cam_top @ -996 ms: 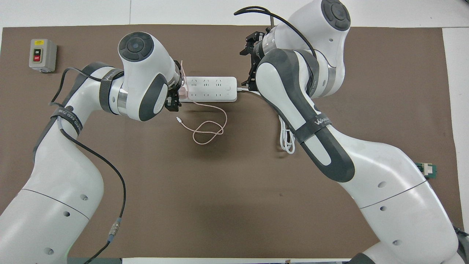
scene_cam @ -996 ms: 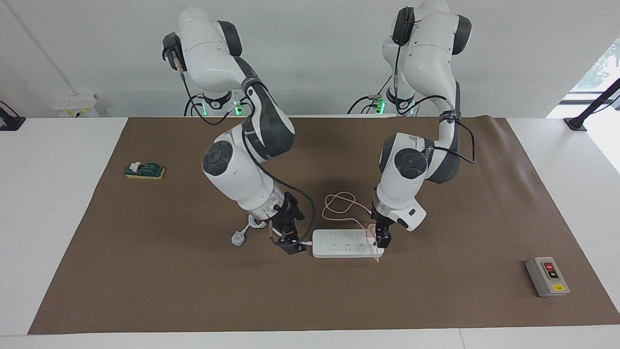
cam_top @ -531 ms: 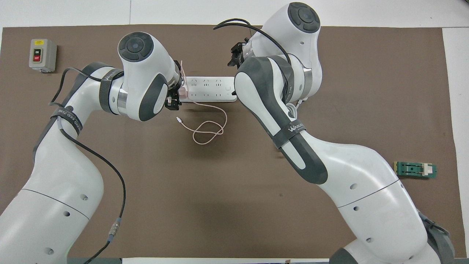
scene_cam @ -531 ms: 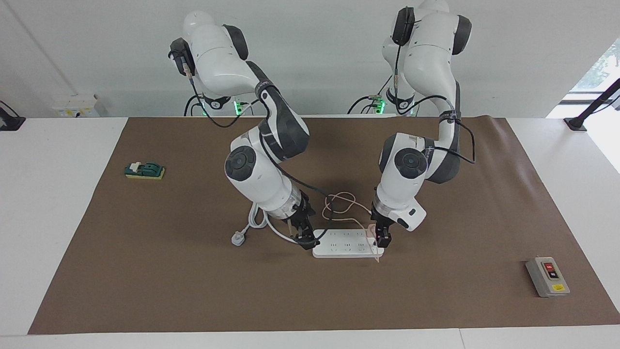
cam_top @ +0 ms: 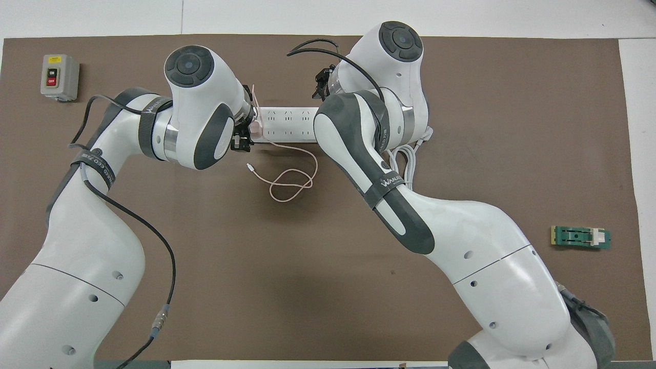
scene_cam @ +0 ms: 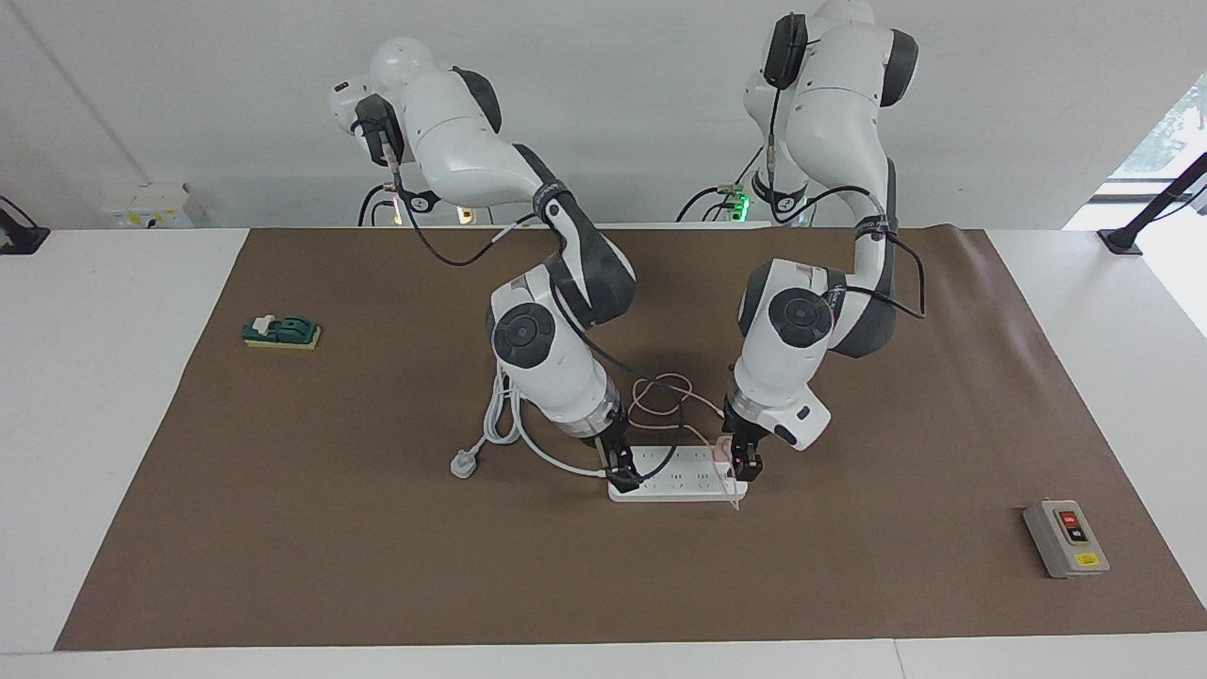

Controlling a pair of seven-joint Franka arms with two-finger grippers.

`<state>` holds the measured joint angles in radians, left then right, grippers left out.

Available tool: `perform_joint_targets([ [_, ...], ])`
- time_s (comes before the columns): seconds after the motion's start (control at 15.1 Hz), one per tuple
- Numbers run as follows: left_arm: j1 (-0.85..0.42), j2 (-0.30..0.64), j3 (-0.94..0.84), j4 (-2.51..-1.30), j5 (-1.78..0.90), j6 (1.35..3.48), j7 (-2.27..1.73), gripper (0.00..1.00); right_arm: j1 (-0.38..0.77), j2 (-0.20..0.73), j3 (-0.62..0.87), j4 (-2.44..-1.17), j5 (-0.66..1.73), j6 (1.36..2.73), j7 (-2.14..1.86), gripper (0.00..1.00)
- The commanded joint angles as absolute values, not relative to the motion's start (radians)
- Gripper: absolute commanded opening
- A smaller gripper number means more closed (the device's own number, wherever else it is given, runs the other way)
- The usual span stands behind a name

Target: Unplug charger and place it aside

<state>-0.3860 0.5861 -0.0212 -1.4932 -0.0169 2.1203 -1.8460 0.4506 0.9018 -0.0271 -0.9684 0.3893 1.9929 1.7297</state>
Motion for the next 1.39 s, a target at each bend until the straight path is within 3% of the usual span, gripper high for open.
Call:
perform_joint_targets([
  [0.0,-0.394,0.551,-0.011,-1.539,0.000,2.119,-1.867,0.67,0.456,0.914,-0.028,-0.991,0.368,2.058,1.741,0.98],
  [0.6,-0.397,0.549,-0.011,-1.528,0.002,2.080,-1.862,0.65,0.466,0.905,-0.025,-1.023,0.368,2.059,1.718,1.00],
  [0.93,-0.397,0.551,-0.011,-1.531,0.002,2.089,-1.862,0.29,0.479,0.899,-0.023,-1.054,0.382,2.097,1.718,1.00],
  [1.33,-0.399,0.549,-0.011,-1.536,0.002,2.098,-1.859,0.20,0.486,0.902,-0.018,-1.074,0.394,2.147,1.720,1.00],
])
